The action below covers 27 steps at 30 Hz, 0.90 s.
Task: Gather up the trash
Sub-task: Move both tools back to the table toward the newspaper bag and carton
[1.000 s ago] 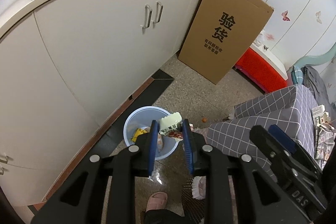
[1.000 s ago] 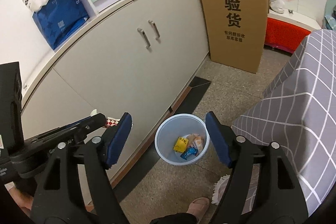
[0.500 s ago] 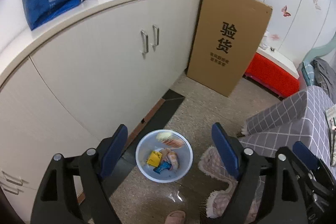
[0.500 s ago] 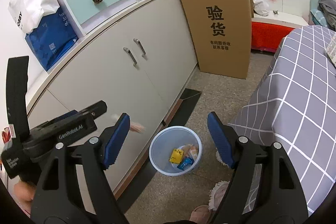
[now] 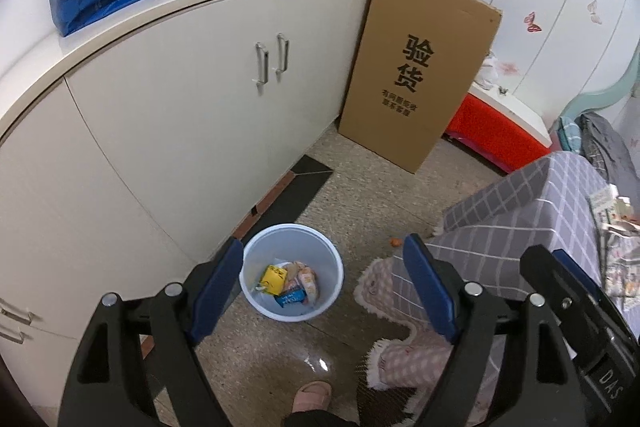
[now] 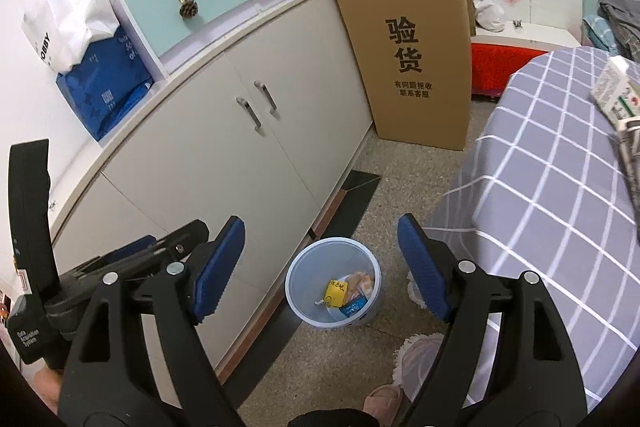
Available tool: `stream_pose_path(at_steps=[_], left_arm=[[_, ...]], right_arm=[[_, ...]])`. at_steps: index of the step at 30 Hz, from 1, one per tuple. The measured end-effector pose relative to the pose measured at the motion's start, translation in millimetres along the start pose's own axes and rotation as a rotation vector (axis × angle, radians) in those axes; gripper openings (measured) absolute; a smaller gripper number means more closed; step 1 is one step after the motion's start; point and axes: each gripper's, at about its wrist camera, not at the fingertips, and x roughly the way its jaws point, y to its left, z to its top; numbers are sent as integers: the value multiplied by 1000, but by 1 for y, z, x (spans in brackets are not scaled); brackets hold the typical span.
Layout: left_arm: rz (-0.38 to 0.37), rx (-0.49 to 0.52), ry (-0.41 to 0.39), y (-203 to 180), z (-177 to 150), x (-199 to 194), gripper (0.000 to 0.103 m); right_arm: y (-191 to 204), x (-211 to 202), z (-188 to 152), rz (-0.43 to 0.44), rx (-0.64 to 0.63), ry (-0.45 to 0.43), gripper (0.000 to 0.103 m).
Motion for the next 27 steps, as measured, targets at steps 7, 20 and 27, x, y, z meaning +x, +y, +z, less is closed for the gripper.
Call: stream_pose_path(at_steps=[7, 20, 27], left_arm=[[-52, 48, -30, -37, -13, -34, 80], [-162, 247, -42, -171, -54, -79, 84], [-228, 404, -3, -269, -87, -83, 85]], right_arm=[[-22, -45, -1, -12, 38, -51, 79], [-129, -150, -23, -119, 189, -190, 82], [-218, -208, -45, -248, 318, -260, 83]])
